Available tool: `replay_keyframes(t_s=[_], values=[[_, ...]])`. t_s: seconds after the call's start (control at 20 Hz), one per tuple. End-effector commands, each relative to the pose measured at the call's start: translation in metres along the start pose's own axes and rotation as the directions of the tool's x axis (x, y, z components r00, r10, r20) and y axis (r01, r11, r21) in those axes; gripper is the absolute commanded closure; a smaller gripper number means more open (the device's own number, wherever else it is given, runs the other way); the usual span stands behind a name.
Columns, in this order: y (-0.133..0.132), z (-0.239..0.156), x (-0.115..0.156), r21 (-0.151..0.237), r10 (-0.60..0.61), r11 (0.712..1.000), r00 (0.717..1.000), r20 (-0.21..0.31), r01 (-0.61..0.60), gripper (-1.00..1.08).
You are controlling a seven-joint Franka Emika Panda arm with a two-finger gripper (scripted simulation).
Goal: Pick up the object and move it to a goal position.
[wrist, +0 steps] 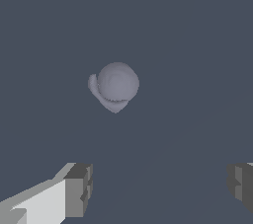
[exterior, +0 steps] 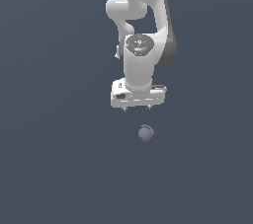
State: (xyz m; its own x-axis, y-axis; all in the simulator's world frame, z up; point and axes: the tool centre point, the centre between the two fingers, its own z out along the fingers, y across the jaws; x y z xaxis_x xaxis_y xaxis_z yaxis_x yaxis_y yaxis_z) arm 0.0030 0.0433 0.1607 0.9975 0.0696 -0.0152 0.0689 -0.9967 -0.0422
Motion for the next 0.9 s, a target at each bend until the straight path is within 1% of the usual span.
replay_keyframes(t_s=[0.0, 0.2, 0.4, 0.65, 0.85], values=[[0.001, 0.000, 0.000, 0.000, 0.001, 1.000, 1.000, -0.001, -0.001, -0.92], [0.000, 0.001, 0.001, -0.001, -0.011, 1.000, 1.000, 0.000, 0.011, -0.92], [-0.002, 0.005, 0.005, -0.005, -0.052, 0.999, 0.999, 0.000, 0.052, -0.92], [-0.006, 0.013, 0.014, -0.013, -0.140, 0.990, 0.990, 0.001, 0.140, -0.92], [-0.011, 0.022, 0.024, -0.020, -0.240, 0.971, 0.971, 0.003, 0.240, -0.92]])
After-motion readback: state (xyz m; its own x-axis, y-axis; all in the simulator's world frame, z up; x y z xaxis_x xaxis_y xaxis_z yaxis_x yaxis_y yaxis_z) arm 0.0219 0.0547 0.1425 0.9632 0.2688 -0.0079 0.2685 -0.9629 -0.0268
